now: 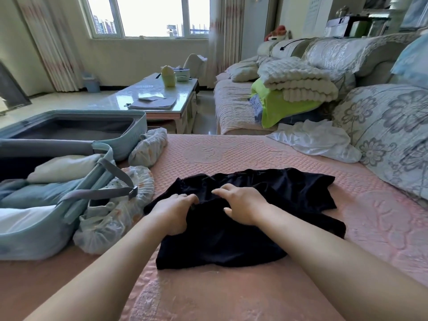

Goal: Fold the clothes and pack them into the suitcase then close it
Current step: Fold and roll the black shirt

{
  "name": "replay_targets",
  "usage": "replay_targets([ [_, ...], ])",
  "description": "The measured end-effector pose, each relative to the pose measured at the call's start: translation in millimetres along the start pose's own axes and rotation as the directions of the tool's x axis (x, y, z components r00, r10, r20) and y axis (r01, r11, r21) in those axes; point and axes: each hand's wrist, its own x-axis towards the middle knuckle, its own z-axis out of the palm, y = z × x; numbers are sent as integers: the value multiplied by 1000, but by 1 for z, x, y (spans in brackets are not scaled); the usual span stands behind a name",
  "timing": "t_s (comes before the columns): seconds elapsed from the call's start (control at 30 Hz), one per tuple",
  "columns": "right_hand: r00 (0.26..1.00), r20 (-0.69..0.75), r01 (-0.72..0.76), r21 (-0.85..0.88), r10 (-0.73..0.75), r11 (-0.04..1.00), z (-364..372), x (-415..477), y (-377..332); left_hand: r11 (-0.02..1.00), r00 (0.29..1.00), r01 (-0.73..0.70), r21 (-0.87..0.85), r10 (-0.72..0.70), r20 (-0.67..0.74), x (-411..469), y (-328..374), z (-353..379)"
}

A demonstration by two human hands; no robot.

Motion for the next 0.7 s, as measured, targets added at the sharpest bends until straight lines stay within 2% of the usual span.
replay_targets([
  [0.07, 1000, -18, -26, -30, 26, 999, 5, 15, -4, 998, 992, 27, -63, -35, -122, 5, -7, -1],
  [0.17, 986, -125, -107, 51, 113, 993, 2, 35, -1, 982, 953, 47, -183, -99, -286, 19, -14, -10],
  [0.3, 938, -250, -181, 236, 240, 955, -2, 60, 14, 942, 834, 61, -331, -231, -501, 49, -28, -24],
  [0.4, 902, -317, -152, 402, 293, 903, 2, 78, 22, 946, 839, 119, -301, -258, -479, 71, -38, -30],
  [0.47, 947, -188, -140, 490, 261, 860, 8, 83, 27, 949, 859, 241, -201, -305, -411, 83, -40, -25],
  [0.53, 981, -21, -163, 461, 194, 872, 15, 82, 32, 937, 883, 347, -22, -335, -330, 89, -36, -16],
  [0.6, 987, 34, -156, 424, 157, 892, 21, 77, 40, 947, 911, 312, 79, -275, -307, 93, -25, -6],
  [0.7, 984, -34, -139, 473, 176, 870, 14, 64, 55, 974, 950, 122, 190, -59, -308, 100, -1, -3],
])
